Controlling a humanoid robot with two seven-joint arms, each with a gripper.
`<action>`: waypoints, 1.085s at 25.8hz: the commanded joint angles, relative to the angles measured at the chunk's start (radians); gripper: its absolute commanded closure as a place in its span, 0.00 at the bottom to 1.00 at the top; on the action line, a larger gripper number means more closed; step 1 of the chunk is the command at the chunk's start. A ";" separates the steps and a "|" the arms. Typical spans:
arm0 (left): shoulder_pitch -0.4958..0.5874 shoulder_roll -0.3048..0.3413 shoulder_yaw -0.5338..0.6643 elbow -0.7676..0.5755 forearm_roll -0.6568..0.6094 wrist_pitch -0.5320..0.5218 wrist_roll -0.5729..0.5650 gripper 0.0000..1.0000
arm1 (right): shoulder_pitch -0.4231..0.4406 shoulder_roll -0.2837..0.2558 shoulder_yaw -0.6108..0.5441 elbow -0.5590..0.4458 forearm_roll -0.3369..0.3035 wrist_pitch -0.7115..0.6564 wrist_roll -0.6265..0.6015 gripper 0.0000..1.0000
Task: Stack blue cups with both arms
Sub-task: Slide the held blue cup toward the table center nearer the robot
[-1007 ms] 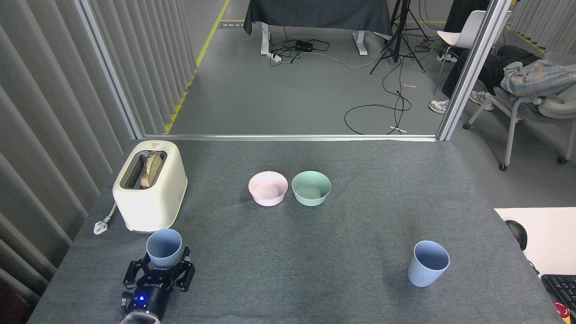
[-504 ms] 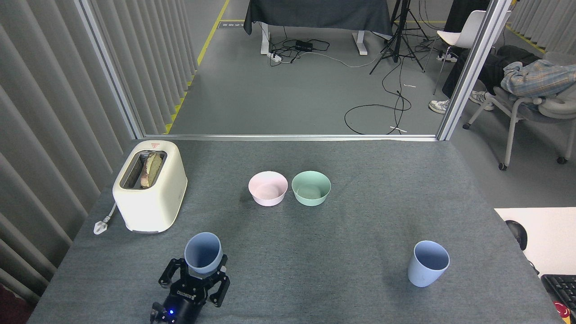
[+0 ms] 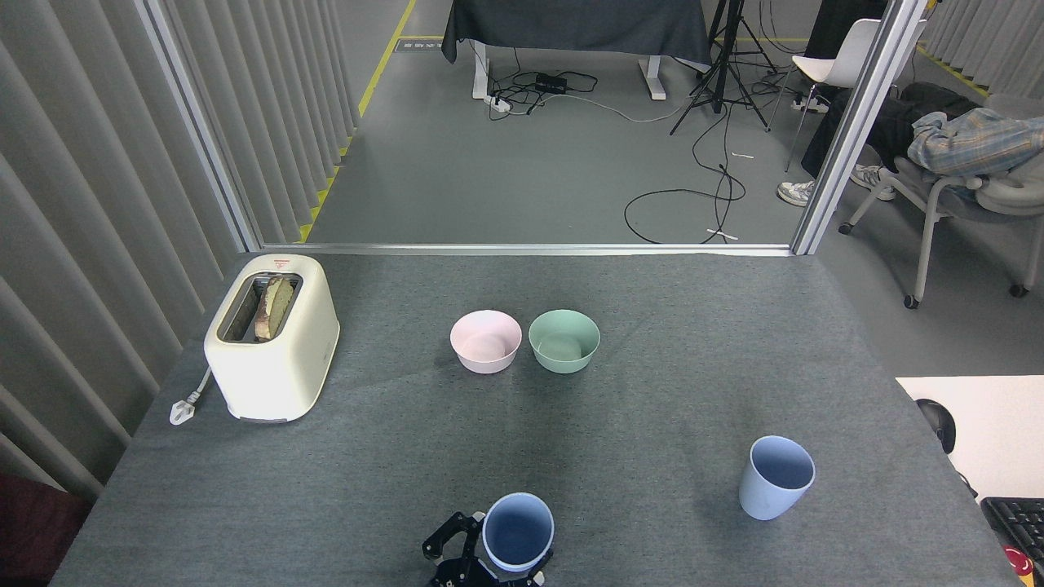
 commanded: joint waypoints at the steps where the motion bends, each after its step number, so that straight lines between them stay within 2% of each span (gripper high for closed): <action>1: -0.009 -0.038 -0.019 0.032 -0.046 -0.008 0.000 0.46 | 0.000 0.000 0.000 0.000 0.000 0.000 -0.004 0.00; 3: -0.009 -0.044 -0.019 0.046 -0.056 -0.008 0.000 0.40 | 0.000 0.000 0.000 0.000 0.000 0.001 -0.004 0.00; 5: -0.009 -0.049 -0.019 0.060 -0.056 -0.008 0.000 0.12 | 0.000 0.000 0.000 0.000 0.000 0.000 -0.004 0.00; 6: -0.009 -0.049 -0.018 0.065 -0.056 -0.008 0.000 0.03 | 0.000 0.000 0.000 0.000 0.000 0.000 -0.004 0.00; 7: -0.009 -0.049 -0.018 0.066 -0.054 -0.008 0.000 0.01 | 0.000 0.000 0.000 0.000 -0.002 0.000 -0.004 0.00; 20: 0.008 -0.037 -0.003 0.065 -0.042 -0.005 0.012 0.00 | -0.012 0.001 0.001 0.002 -0.002 0.000 -0.004 0.00; 28: 0.072 0.025 0.039 0.012 -0.040 -0.009 0.016 0.00 | -0.015 0.003 0.003 0.002 -0.002 0.000 -0.004 0.00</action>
